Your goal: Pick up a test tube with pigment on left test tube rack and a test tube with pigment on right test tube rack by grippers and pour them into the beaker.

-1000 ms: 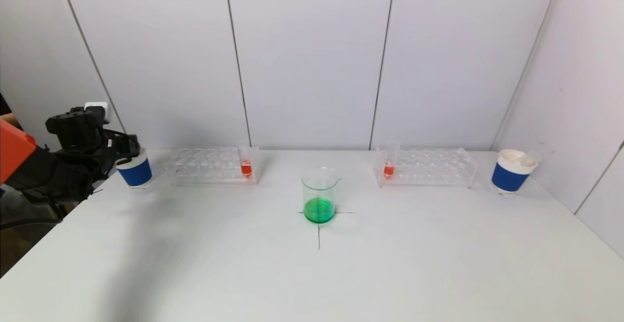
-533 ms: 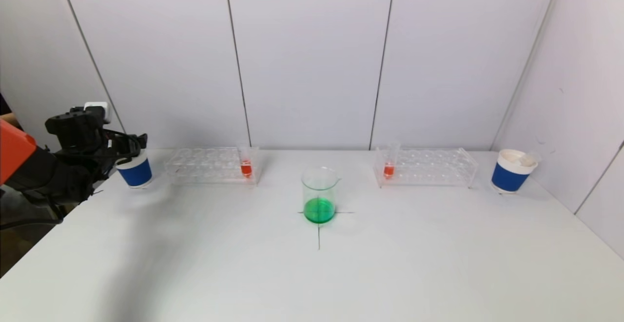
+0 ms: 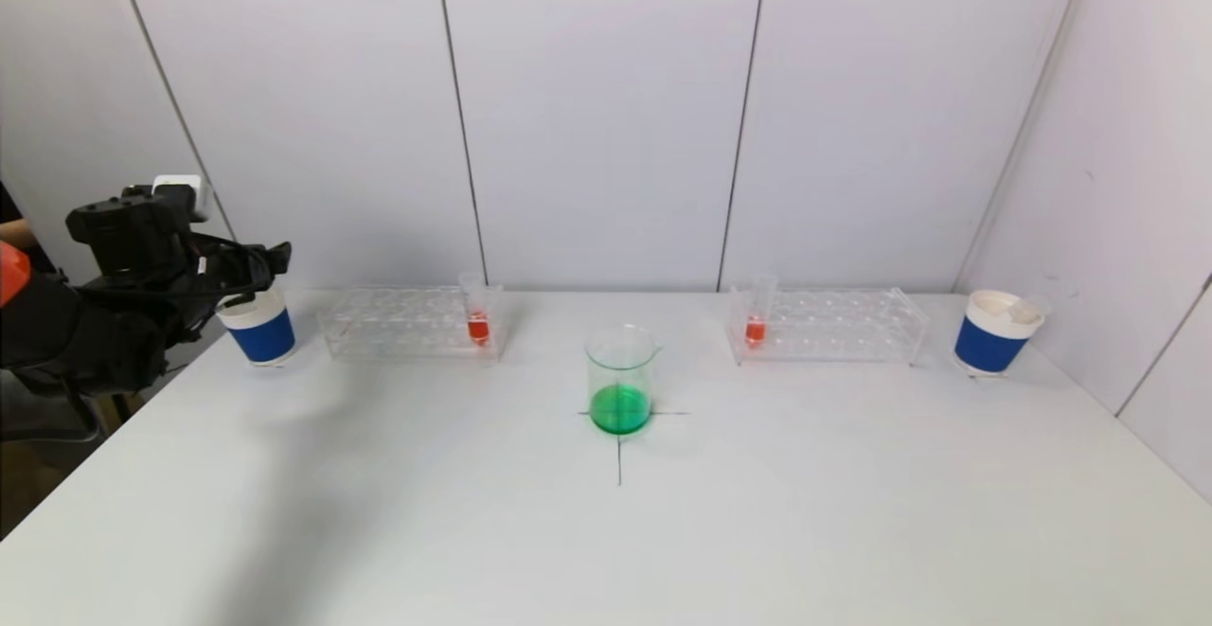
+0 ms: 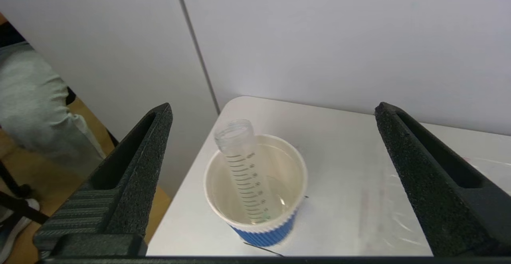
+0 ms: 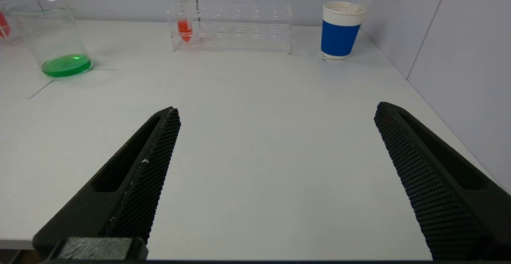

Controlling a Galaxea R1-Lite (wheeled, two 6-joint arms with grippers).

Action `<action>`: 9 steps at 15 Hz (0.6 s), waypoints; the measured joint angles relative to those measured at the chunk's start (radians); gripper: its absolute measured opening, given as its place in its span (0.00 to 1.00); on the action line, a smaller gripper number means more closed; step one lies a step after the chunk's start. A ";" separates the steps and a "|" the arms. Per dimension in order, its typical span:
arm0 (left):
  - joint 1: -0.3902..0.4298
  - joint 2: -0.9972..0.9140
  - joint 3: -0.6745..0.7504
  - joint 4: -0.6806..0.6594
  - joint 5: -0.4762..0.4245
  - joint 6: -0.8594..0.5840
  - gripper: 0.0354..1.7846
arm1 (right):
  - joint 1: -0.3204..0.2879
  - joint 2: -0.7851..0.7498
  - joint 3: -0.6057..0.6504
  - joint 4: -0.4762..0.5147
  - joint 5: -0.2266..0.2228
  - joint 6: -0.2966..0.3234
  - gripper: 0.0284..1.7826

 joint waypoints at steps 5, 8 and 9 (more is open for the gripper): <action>-0.066 -0.222 0.201 -0.001 -0.059 -0.058 0.99 | 0.000 0.000 0.000 0.000 0.000 0.000 0.99; -0.077 -0.379 0.332 0.001 -0.111 -0.065 0.99 | 0.000 0.000 0.000 0.000 0.000 0.000 0.99; -0.078 -0.435 0.378 0.003 -0.125 -0.070 0.99 | 0.000 0.000 0.000 0.000 0.000 0.000 0.99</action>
